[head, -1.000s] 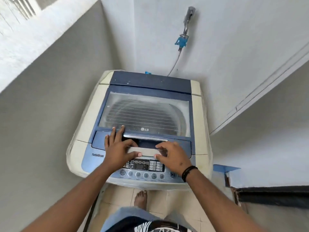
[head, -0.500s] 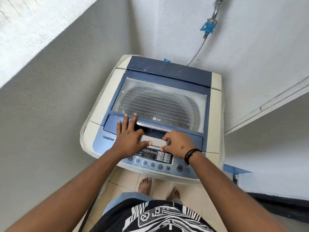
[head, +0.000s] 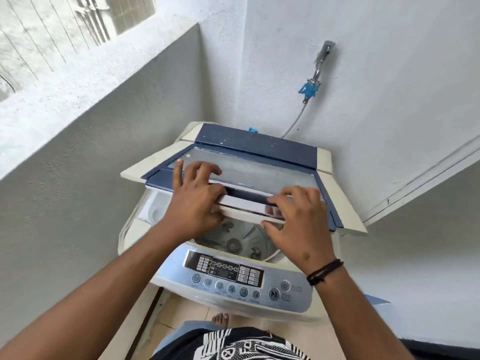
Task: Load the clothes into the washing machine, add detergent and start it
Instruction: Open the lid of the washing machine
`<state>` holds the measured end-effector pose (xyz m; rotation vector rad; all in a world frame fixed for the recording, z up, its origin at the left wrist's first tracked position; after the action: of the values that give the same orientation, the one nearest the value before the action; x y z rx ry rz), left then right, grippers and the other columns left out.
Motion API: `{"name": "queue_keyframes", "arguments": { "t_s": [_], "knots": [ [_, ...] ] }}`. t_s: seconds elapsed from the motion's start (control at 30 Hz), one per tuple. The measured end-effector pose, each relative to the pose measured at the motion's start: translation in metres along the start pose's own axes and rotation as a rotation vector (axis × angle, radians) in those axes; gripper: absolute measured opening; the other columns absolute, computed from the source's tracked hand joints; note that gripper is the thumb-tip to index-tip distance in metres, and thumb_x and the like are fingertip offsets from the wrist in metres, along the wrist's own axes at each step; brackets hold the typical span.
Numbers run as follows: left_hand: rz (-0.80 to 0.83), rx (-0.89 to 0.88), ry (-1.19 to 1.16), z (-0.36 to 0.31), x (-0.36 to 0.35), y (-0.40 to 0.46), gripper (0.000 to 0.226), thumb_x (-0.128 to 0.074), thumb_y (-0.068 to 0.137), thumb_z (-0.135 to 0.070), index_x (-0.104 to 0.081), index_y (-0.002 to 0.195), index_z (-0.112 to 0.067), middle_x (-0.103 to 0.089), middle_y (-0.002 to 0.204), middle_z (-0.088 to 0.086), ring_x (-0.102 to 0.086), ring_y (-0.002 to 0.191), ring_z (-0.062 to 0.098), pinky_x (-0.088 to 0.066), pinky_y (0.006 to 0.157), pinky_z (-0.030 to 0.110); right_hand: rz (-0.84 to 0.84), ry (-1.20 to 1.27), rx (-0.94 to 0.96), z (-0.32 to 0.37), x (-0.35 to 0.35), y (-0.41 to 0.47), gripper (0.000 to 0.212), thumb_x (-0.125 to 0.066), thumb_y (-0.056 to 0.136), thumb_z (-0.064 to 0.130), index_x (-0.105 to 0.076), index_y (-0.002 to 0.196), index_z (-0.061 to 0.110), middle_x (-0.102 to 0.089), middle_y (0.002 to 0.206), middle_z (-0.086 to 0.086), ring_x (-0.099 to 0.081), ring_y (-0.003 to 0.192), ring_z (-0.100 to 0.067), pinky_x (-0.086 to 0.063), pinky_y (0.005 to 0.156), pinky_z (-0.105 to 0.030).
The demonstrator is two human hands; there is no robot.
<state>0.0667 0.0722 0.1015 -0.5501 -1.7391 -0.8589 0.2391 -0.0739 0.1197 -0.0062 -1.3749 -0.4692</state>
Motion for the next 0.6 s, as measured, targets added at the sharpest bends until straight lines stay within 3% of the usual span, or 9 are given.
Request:
{"name": "queue_keyframes", "arguments": {
  "t_s": [0.1, 0.17, 0.23, 0.33, 0.5, 0.6],
  "knots": [
    [-0.098, 0.005, -0.038, 0.003, 0.027, 0.021, 0.05, -0.09, 0.052, -0.045, -0.073, 0.098, -0.035, -0.05, 0.129, 0.0, -0.037, 0.133, 0.032, -0.003, 0.118, 0.066, -0.147, -0.011, -0.14, -0.024, 0.018, 0.011, 0.053, -0.066, 0.07, 0.074, -0.069, 0.099, 0.03, -0.06, 0.116, 0.002, -0.048, 0.116, -0.026, -0.046, 0.089, -0.044],
    [-0.186, 0.028, -0.08, 0.005, 0.042, 0.035, 0.054, -0.089, 0.055, -0.05, -0.071, 0.105, -0.04, -0.05, 0.127, -0.001, -0.039, 0.131, 0.03, -0.006, 0.118, 0.066, -0.241, -0.033, -0.213, -0.036, 0.025, 0.018, 0.059, -0.058, 0.073, 0.078, -0.07, 0.101, 0.027, -0.06, 0.119, -0.001, -0.048, 0.12, -0.028, -0.044, 0.093, -0.046],
    [-0.312, 0.051, -0.124, 0.006, 0.052, 0.047, 0.055, -0.088, 0.059, -0.053, -0.071, 0.108, -0.037, -0.052, 0.12, 0.001, -0.045, 0.12, 0.03, -0.02, 0.114, 0.063, -0.336, -0.055, -0.244, -0.045, 0.032, 0.025, 0.06, -0.057, 0.081, 0.071, -0.068, 0.113, 0.022, -0.059, 0.126, -0.007, -0.044, 0.127, -0.031, -0.041, 0.1, -0.049],
    [-0.482, 0.063, -0.2, 0.006, 0.059, 0.068, 0.053, -0.088, 0.062, -0.049, -0.072, 0.109, -0.029, -0.054, 0.108, 0.002, -0.053, 0.102, 0.027, -0.037, 0.099, 0.046, -0.417, -0.017, -0.231, -0.057, 0.041, 0.038, 0.06, -0.062, 0.085, 0.056, -0.057, 0.131, 0.017, -0.052, 0.136, -0.013, -0.039, 0.135, -0.036, -0.038, 0.109, -0.052],
    [-0.65, 0.017, -0.326, 0.012, 0.053, 0.114, 0.045, -0.09, 0.066, -0.037, -0.076, 0.104, -0.017, -0.063, 0.106, 0.005, -0.057, 0.109, 0.026, -0.041, 0.096, 0.06, -0.426, 0.075, -0.169, -0.082, 0.05, 0.076, 0.071, -0.071, 0.084, 0.035, -0.042, 0.146, 0.013, -0.043, 0.145, -0.017, -0.037, 0.138, -0.039, -0.035, 0.112, -0.057],
    [-0.63, -0.016, -0.357, 0.017, 0.051, 0.15, 0.042, -0.088, 0.071, -0.034, -0.075, 0.108, -0.019, -0.065, 0.115, 0.003, -0.057, 0.115, 0.023, -0.038, 0.102, 0.062, -0.449, 0.107, -0.189, -0.093, 0.055, 0.109, 0.072, -0.072, 0.084, 0.033, -0.042, 0.146, 0.013, -0.045, 0.142, -0.019, -0.04, 0.135, -0.039, -0.036, 0.111, -0.056]
  ]
}}
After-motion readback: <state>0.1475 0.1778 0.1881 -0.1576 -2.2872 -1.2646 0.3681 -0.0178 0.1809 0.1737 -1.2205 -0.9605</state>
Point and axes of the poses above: each hand's wrist, its own y-axis towards the middle knuckle, its own x-axis out of the back of the hand, z = x × y, the point moved 3 cm from there along y, towards the middle knuckle
